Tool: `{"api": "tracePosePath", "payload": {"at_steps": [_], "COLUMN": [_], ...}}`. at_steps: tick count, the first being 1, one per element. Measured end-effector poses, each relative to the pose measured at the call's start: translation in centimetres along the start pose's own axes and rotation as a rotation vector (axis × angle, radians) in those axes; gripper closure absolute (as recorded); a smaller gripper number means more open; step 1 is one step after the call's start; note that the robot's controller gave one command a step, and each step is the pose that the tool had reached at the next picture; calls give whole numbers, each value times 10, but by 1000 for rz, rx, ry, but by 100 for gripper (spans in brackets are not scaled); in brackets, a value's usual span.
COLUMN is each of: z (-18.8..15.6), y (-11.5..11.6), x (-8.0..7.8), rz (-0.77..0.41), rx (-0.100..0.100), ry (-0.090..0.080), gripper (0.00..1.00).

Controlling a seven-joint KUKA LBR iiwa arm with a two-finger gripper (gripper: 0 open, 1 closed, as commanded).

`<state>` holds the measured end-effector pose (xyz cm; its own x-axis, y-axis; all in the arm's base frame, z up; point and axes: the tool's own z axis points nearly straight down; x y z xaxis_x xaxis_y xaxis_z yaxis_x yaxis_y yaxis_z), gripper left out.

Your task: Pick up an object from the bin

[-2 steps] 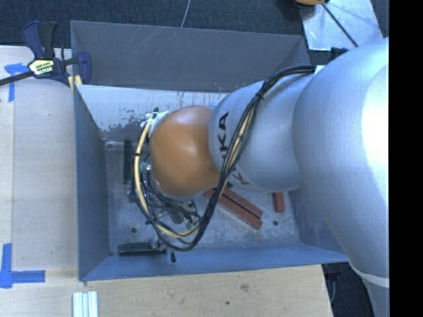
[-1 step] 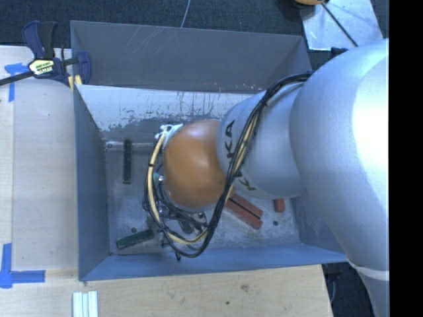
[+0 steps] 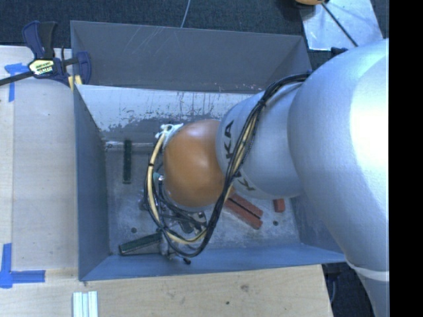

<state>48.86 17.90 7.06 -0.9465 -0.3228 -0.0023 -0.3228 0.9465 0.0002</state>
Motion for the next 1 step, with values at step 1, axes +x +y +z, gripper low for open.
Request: {"api": "tracePosePath", "payload": {"at_steps": [1], "z": [0], "y": [1], "x": [0], "rz": [1], "rx": [-1], "ry": [0], "gripper": [100]}}
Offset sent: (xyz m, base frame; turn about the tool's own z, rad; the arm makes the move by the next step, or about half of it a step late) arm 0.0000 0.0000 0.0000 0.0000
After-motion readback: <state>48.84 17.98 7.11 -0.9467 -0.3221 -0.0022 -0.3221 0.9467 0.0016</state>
